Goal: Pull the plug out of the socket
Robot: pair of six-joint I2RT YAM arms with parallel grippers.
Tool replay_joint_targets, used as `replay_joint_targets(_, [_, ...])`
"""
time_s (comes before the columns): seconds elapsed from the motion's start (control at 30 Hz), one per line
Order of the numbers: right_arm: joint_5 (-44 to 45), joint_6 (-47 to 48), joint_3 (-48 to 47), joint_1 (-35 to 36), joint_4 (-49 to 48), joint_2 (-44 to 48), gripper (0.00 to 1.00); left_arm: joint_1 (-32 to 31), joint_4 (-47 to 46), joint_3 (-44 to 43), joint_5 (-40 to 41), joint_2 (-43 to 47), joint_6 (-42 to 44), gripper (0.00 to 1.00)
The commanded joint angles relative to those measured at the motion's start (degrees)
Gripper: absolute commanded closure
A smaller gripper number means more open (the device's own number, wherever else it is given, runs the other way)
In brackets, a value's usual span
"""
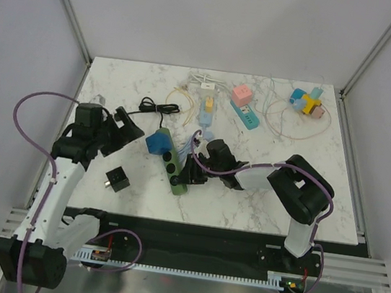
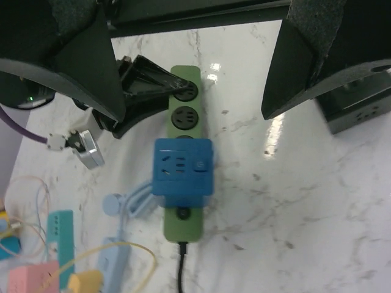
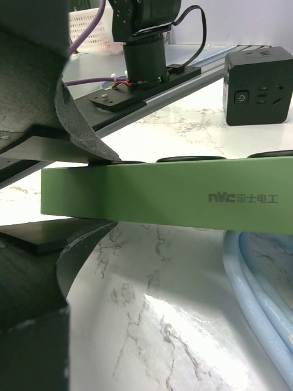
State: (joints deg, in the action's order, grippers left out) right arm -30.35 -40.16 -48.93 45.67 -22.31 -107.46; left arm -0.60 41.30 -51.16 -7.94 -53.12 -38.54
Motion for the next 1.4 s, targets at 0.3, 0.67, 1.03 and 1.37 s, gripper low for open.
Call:
replay_joint_targets(0.3, [3.54, 6.24, -1.17, 0.56, 7.98, -0.73, 1.00, -11.62, -10.27, -2.55, -5.15, -15.25, 5.58, 0.00])
replay_joint_targets(0.67, [2.49, 6.50, -1.70, 1.00, 8.86, -0.30, 1.00, -11.88, -17.21, -1.75, -5.50, -24.56, 5.94, 0.03])
replay_joint_targets(1.03, [1.96, 7.38, -3.19, 1.09, 10.17, 0.15, 0.88, -12.06, -19.85, 0.09, -11.02, -23.87, 6.73, 0.77])
replay_joint_targets(1.37, [2.93, 11.86, -11.18, 1.17, 17.55, 0.24, 0.36, -12.06, -20.38, 6.41, -18.86, -14.21, 6.47, 0.98])
